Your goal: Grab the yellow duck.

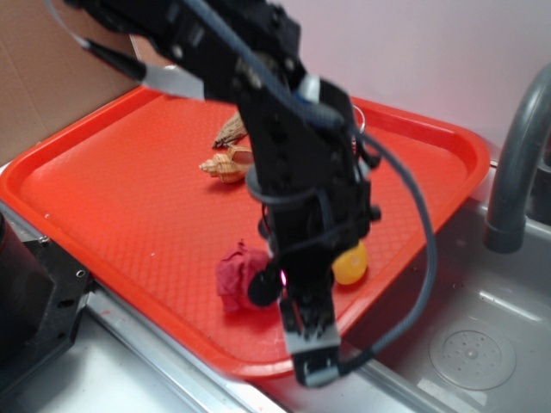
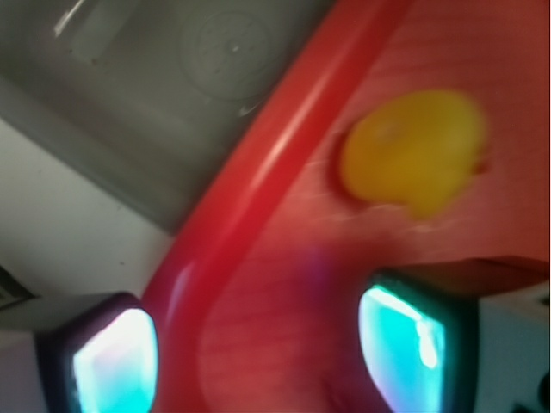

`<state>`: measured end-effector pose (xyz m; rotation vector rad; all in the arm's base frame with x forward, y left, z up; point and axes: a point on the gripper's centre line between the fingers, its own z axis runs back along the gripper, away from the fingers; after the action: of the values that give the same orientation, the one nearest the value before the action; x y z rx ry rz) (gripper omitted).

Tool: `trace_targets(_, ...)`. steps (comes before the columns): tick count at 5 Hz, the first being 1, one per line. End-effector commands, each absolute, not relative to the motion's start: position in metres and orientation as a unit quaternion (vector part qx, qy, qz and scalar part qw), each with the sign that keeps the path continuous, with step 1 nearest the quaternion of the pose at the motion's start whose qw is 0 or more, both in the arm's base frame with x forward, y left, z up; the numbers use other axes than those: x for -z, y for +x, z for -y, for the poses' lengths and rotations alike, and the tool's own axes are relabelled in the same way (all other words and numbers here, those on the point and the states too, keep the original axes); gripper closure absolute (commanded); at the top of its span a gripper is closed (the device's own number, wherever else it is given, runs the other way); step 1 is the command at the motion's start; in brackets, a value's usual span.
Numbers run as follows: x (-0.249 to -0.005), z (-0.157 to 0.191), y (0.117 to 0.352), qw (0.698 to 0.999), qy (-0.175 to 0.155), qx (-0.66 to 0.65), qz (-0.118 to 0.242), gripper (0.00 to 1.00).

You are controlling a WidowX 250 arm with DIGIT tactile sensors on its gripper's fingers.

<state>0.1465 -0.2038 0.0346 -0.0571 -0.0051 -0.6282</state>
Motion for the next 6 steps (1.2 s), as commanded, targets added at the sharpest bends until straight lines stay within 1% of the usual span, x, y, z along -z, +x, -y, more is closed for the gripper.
trace_targets(1,-0.053,0.206,0.127,0.948,-0.042,0.314,0.016,0.0)
trace_targets(3,-0.053,0.206,0.127,0.948,-0.042,0.314,0.016,0.0)
trace_targets(4,-0.077,0.195,0.131,0.953,-0.046,0.296,0.05,0.0)
trace_targets(5,-0.094,0.187,0.133,0.954,-0.037,0.289,0.077,0.0)
trace_targets(6,-0.087,0.186,0.14,0.958,-0.031,0.278,0.066,0.0)
